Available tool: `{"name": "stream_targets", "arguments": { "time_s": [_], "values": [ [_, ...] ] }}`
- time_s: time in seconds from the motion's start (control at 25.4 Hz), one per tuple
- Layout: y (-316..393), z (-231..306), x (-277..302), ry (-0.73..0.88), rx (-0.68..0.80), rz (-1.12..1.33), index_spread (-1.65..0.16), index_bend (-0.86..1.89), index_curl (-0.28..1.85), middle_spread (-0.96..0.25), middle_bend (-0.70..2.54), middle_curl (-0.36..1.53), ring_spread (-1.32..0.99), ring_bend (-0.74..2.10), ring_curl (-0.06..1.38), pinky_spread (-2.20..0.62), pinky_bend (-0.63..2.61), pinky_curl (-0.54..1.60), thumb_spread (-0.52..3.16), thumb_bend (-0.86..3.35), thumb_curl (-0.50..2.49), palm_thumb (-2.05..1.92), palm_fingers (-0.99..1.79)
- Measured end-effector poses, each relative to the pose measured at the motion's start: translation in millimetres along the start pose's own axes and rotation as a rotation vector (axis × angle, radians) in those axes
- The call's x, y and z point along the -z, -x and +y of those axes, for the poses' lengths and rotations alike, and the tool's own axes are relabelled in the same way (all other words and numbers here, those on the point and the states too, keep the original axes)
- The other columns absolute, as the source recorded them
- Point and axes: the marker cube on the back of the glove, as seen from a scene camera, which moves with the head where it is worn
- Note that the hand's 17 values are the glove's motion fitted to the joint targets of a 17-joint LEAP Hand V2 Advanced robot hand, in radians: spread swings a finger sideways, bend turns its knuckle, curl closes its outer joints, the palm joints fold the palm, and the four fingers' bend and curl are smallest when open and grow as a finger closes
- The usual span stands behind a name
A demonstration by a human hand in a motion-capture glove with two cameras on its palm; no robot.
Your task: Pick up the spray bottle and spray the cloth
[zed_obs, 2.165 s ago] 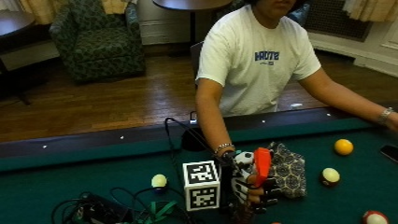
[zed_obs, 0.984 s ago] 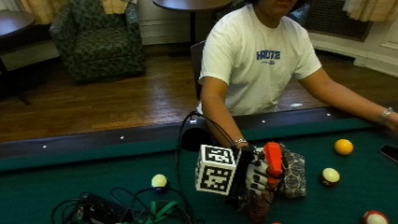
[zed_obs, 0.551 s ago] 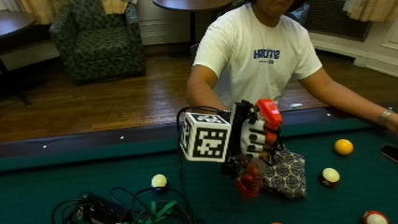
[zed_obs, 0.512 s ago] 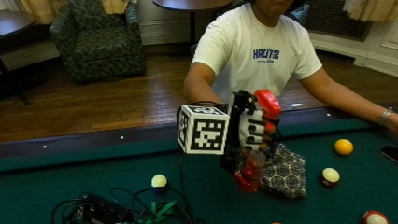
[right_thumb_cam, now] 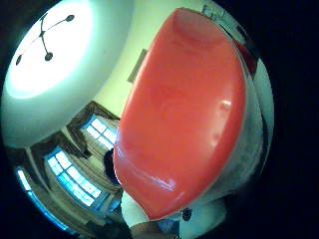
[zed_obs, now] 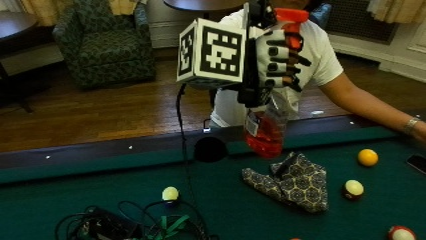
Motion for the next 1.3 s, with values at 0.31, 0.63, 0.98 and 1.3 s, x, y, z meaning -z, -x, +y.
{"name": "stream_targets", "arguments": {
  "time_s": [0.31, 0.63, 0.98, 1.3],
  "values": [
    [57, -33, 22, -0.044, 0.09, -0.041, -0.25, 0.33, 0.56, -0.2, 0.64, 0.56, -0.22, 0.79, 0.52, -0.31, 0.53, 0.44, 0.46, -0.02, 0.72, 0.93, 1.36],
    [88, -53, 20, 0.016, 0.142, -0.04, -0.25, 0.33, 0.58, -0.2, 0.64, 0.57, -0.22, 0.79, 0.52, -0.31, 0.53, 0.44, 0.46, -0.02, 0.75, 0.93, 1.36],
    [87, -59, 10, 0.167, -0.001, -0.031, -0.26, 0.32, 0.59, -0.2, 0.65, 0.57, -0.22, 0.8, 0.52, -0.32, 0.53, 0.44, 0.45, -0.03, 0.77, 0.92, 1.36],
    [14, -24, -20, 0.316, -0.246, -0.069, -0.26, 0.31, 0.6, -0.2, 0.64, 0.58, -0.22, 0.8, 0.51, -0.32, 0.53, 0.44, 0.45, -0.03, 0.79, 0.92, 1.36]
  ]
}}
